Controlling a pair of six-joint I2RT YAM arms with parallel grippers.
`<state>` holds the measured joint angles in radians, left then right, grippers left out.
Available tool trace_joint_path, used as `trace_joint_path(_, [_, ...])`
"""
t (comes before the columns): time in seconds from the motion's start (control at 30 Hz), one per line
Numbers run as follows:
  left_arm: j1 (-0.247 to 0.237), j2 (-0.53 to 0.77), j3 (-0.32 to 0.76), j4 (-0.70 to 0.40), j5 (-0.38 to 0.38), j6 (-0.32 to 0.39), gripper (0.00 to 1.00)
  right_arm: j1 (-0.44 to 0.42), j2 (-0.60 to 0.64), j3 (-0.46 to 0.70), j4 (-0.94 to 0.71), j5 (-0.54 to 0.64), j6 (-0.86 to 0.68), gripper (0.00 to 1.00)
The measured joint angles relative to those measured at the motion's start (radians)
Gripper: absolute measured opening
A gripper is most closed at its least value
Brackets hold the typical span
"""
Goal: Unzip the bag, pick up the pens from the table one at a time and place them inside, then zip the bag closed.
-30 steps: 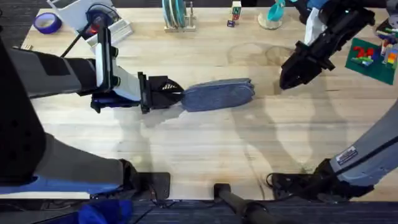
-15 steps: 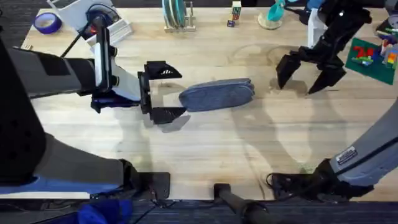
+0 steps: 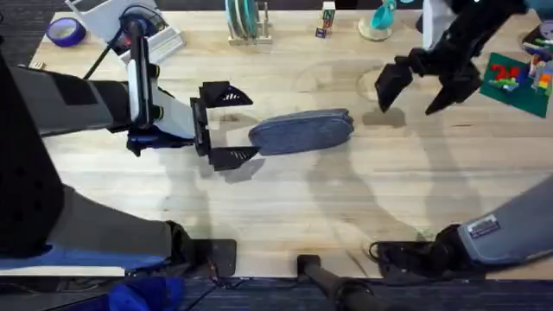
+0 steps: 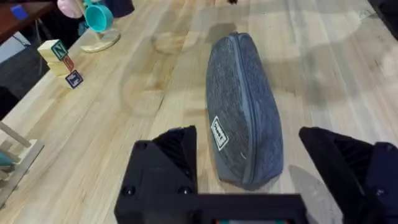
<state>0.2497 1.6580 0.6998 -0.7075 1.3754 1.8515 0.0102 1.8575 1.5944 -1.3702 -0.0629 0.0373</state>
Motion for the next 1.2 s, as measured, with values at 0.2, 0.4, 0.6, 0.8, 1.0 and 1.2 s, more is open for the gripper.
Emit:
trace_joint_path(0.2, [0.000,0.000,0.000,-0.022,0.005,0.000,0.993,0.053,-0.154,0.000,-0.007,0.000,0.000,0.996])
trace_joint_path(0.4, [0.000,0.000,0.013,-0.130,-0.015,0.000,0.994,0.068,-0.278,0.000,-0.008,0.000,0.000,0.995])
trace_joint_path(0.6, [0.000,-0.003,0.122,-0.289,-0.080,0.001,0.995,0.068,-0.384,0.000,-0.013,0.000,0.000,0.995])
trace_joint_path(0.8, [0.000,-0.103,0.227,-0.445,-0.179,0.001,0.995,0.068,-0.454,0.000,-0.014,0.000,0.012,0.996])
trace_joint_path(1.0, [0.000,-0.267,0.277,-0.512,-0.244,-0.034,0.995,0.068,-0.514,0.000,-0.025,0.019,0.027,0.996])
trace_joint_path(1.2, [0.000,-0.418,0.277,-0.513,-0.309,-0.226,0.995,0.068,-0.556,0.000,-0.062,0.024,0.035,0.995])
